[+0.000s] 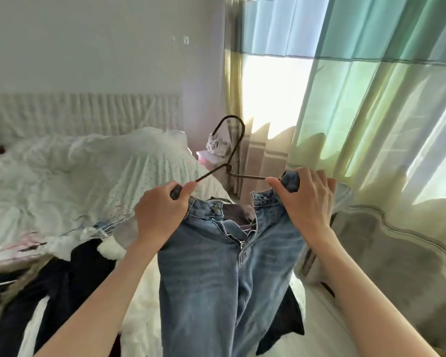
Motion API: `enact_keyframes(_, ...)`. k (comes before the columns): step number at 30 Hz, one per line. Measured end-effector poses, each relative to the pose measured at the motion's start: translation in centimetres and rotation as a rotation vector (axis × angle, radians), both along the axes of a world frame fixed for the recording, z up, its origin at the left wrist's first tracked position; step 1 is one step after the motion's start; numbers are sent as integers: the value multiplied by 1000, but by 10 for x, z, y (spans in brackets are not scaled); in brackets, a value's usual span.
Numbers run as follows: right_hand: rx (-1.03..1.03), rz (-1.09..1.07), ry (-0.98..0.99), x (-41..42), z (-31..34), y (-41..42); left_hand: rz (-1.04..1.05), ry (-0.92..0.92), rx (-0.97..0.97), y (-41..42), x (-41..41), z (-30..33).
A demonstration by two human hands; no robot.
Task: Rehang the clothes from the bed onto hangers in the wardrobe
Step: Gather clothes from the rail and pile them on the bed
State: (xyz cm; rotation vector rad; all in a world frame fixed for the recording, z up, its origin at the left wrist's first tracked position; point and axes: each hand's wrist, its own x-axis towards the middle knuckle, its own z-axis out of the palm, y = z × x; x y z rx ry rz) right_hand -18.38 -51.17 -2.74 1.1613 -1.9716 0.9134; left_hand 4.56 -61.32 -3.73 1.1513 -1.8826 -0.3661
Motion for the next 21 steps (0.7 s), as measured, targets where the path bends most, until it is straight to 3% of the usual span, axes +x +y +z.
enact_keyframes(10, -182, 190, 62, -94, 92, -122, 139, 104, -204, -98, -83, 86)
enact_keyframes(16, -28, 303, -38, -145, 83, -199, 203, 15, -148, -164, -127, 82)
enact_keyframes(21, 167, 365, -133, -172, 36, -277, 219, -240, 41, -237, -145, 46)
